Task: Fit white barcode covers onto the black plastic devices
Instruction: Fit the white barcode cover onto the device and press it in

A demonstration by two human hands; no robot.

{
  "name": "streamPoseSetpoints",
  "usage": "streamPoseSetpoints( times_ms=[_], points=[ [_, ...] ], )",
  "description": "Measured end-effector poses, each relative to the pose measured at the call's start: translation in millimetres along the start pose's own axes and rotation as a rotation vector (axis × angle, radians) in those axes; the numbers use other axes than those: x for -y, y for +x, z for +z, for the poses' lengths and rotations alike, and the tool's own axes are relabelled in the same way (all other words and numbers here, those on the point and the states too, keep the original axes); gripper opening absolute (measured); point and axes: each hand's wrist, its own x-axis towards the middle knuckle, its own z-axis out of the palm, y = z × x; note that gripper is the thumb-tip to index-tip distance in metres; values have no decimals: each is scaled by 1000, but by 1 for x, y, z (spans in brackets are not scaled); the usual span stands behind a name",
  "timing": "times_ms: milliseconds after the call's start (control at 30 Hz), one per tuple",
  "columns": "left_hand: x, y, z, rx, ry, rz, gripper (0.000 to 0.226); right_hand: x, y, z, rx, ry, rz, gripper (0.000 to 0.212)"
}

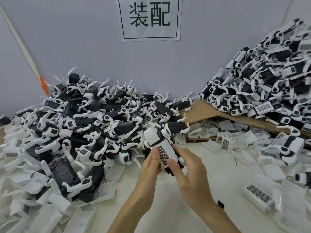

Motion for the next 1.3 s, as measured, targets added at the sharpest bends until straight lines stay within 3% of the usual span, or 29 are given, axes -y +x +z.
streamPoseSetpoints(
  times_ms=[167, 300, 367, 467, 600, 667, 900, 1067, 1300],
  points=[
    [0, 1, -3, 29, 75, 135, 33, -2, 4, -4, 95, 19, 13, 31],
    [4, 3, -2, -26, 275, 268, 24, -5, 5, -15, 0, 157, 3, 70],
    [7, 2, -1, -14, 417, 313, 26, -5, 10, -24, 51, 148, -48, 76],
    [9, 2, -1, -51, 705, 386, 21, -9, 14, -33, 113, 61, -89, 66],
    [8, 5, -9, -91, 947, 463, 20, -15, 15, -36, 150, 16, -46, 67],
    [9, 5, -11, -117, 1001, 500, 19, -17, 16, -36, 133, -6, -54, 57],
    [7, 3, -13, -58, 1000, 487, 20, -17, 16, -35, 108, 37, -51, 42],
    [0, -2, -7, -52, 779, 435, 32, -17, 19, -42, 147, 203, 142, 21],
    [-4, -9, 0, 54, 548, 317, 44, -12, 20, -54, 222, 225, 153, 31]
  ],
)
